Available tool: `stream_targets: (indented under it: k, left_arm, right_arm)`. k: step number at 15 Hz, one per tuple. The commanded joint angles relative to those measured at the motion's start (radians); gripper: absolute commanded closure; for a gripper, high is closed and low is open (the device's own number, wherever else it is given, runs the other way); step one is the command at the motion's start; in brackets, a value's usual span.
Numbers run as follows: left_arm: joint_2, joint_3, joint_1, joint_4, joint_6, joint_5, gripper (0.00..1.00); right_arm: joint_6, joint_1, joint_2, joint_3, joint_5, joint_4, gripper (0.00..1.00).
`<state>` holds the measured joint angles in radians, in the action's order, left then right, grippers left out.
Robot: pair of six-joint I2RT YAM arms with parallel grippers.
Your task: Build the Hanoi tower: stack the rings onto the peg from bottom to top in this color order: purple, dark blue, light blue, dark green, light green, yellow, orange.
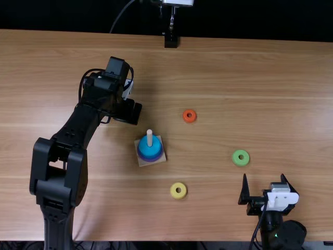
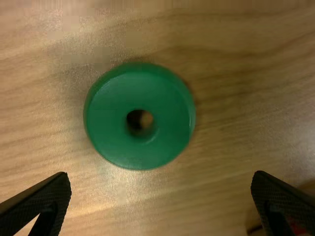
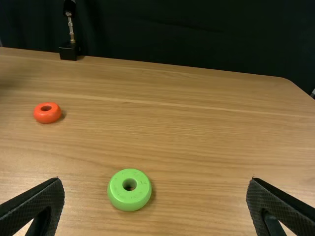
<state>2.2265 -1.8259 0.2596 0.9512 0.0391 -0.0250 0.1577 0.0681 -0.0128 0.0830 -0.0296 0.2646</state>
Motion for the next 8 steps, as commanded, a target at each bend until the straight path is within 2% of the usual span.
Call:
stream_targets:
  k: [1, 8]
  left_arm:
    - [0.027, -0.05, -0.019, 0.0, -0.013, 0.007, 0.0]
    - [0.067, -0.067, -0.042, -0.009, -0.013, 0.007, 0.0]
  right_arm:
    - [-0.007, 0.012, 0.013, -0.069, 0.009, 0.055, 0.0]
    - [-0.007, 0.012, 0.013, -0.069, 0.009, 0.055, 0.0]
